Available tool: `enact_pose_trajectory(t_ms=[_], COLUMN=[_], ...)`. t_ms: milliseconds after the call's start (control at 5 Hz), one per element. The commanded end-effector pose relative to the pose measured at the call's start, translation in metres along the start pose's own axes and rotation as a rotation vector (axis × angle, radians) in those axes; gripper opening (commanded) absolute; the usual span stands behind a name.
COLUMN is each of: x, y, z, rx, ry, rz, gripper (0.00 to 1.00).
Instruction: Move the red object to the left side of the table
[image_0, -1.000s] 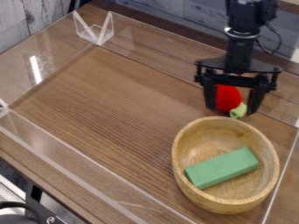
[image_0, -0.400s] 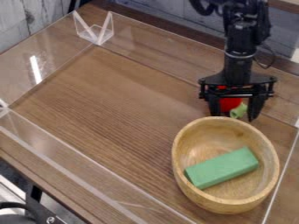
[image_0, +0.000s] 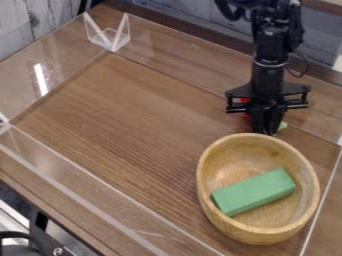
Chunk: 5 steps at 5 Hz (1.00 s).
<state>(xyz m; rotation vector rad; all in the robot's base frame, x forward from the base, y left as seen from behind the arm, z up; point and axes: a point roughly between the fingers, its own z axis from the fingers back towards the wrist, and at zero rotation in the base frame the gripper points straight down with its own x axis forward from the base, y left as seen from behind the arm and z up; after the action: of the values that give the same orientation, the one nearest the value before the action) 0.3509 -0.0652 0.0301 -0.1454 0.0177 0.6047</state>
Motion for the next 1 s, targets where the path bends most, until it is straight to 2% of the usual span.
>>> enact_pose_trajectory(t_ms=[0,200,400,600,800], x=[0.008,0.008,-0.008,-0.024,-0.026], y=[0.001,0.005,-0.002,-0.01,-0.01], z=[0.031,0.039,0.042,0.042,0.056], rx=[-0.039,-0.037,-0.057,-0.069,-0.08], ry=[-0.053,-0.053,-0.05,-0.047,-0.046], rz=[0.001,0.001,-0.024,-0.051,-0.071], gripper=[1.0,1.0,0.0,0.0,1.0])
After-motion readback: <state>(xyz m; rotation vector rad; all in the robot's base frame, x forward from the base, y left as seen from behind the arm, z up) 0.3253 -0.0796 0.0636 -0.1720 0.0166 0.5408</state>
